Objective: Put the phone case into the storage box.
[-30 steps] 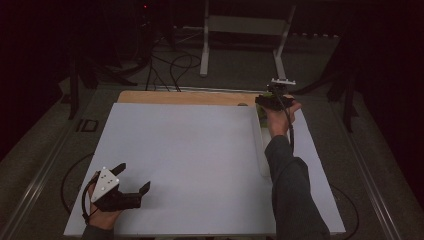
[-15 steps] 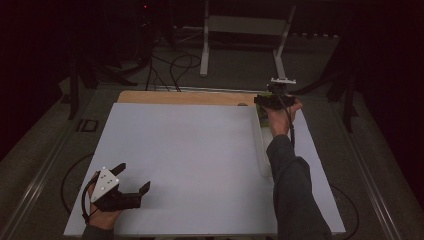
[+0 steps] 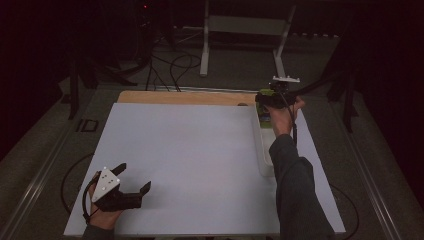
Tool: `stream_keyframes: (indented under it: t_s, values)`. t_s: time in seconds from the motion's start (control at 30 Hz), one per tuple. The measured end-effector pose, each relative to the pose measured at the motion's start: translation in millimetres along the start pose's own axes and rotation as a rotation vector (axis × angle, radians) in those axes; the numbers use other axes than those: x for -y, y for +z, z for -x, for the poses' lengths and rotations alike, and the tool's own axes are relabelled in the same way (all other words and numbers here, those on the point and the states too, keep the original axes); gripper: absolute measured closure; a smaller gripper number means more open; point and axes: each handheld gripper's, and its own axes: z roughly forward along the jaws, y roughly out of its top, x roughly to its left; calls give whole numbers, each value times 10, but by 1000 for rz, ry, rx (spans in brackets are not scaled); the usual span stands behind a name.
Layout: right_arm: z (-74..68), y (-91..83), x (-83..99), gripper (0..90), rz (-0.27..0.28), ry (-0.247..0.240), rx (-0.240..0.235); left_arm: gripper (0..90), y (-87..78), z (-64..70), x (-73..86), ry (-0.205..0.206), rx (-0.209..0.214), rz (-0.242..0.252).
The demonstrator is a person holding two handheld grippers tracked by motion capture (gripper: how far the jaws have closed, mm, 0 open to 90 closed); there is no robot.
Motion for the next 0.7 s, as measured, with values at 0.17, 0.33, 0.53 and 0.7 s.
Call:
stream_keyframes:
  t_s: [0.17, 0.33, 0.53, 0.7]
  values:
    - [-10, -15, 15, 76, -15, -7, -25, 0, 5, 5, 1, 0, 2, 0]
    - [-38, -46, 52, 77, -14, -3, -50, 0, 7, 11, -2, 3, 2, -3]
    - [-54, -102, 100, 78, -17, -3, -90, 0, 7, 11, -2, 3, 1, -2]
    - [-44, -156, 183, 78, -15, -8, -120, 0, 9, 12, -2, 5, 2, -4]
